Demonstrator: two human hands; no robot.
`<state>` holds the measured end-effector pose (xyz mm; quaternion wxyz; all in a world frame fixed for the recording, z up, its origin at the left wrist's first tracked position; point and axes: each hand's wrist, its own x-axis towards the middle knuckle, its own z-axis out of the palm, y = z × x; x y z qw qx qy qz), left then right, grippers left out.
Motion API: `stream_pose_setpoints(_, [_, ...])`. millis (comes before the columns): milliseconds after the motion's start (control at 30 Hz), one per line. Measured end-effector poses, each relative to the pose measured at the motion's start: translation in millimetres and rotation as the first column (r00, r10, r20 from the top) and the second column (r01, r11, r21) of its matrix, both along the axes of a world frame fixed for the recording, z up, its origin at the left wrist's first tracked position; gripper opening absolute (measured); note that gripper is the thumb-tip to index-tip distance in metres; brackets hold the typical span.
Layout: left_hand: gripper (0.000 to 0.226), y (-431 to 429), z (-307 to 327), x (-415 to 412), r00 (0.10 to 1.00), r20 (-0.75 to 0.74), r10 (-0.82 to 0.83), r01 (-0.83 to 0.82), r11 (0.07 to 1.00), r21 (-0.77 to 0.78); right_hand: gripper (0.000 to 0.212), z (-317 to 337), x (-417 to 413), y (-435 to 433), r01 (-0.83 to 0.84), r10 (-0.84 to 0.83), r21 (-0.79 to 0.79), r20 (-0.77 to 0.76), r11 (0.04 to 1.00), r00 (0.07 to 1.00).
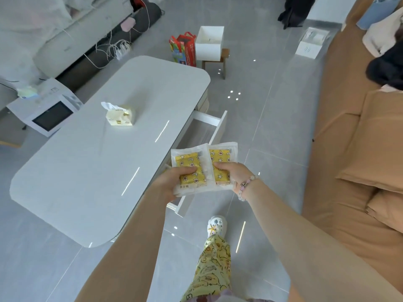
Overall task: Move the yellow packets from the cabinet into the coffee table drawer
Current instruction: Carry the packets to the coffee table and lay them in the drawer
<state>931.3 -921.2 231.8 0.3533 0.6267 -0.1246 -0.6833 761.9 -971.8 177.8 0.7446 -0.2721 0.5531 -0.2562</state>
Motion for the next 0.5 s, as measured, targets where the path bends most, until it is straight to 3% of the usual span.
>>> stream_pose_setpoints(267, [0.011, -112, -11, 2, 0.995, -0.054, -0.088, 0.089, 0.996, 0.020, 0.017, 0, -7, -106, -0.004, 0.005, 0.007, -0.131, 1.000, 0.991])
stream_pose_setpoints(500, [0.012, -193, -23, 12, 0.993, -0.118, -0.032, 0.035, 0.999, 0.024, 0.022, -1, 8, -190, -0.043, 0.049, 0.034, -0.169, 0.998, 0.984])
